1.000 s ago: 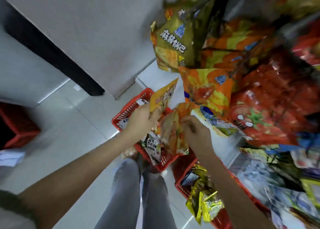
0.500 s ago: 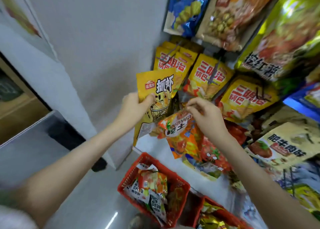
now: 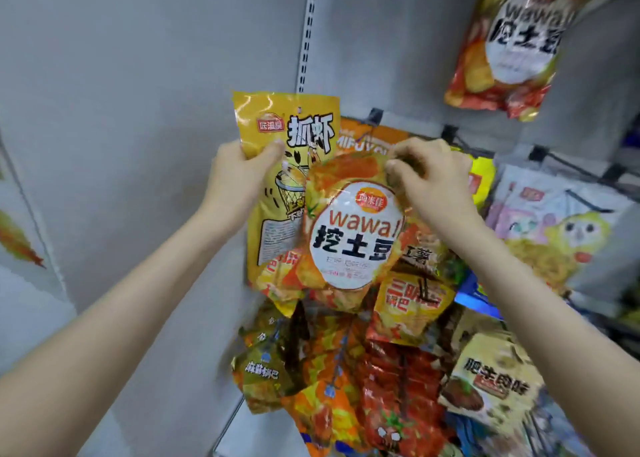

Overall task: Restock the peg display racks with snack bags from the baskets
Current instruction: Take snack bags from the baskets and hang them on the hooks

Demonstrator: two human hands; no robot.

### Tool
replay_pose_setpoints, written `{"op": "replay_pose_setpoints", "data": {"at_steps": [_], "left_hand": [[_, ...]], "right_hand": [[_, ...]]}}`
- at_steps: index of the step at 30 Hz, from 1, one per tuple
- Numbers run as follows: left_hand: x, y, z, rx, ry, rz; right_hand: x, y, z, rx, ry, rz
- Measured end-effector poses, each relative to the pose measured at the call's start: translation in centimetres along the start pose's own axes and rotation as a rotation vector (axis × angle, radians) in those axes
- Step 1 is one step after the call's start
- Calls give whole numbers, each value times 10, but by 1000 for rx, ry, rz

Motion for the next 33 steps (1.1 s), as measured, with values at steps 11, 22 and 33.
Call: {"op": "replay_pose_setpoints", "data": {"at_steps": [11, 22, 33], "left_hand": [[-112, 53, 57, -140, -143, 244], [-170, 74, 107, -299, -222, 339], [-184, 109, 131, -250, -167, 400]], "right_hand": [[-32, 82, -121, -230, -49, -120], [-96, 152, -190, -373, 1, -6], [-64, 209, -217, -505, 171, 42]]}}
Point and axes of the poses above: each hand's wrist, its own y-axis towards the middle knuckle, its own z-axis out of the palm, x = y × z, the point moved 8 cm from there along y, towards the middle knuckle, and after that the axes turned 6 degrees about z, right-handed, at the moved point
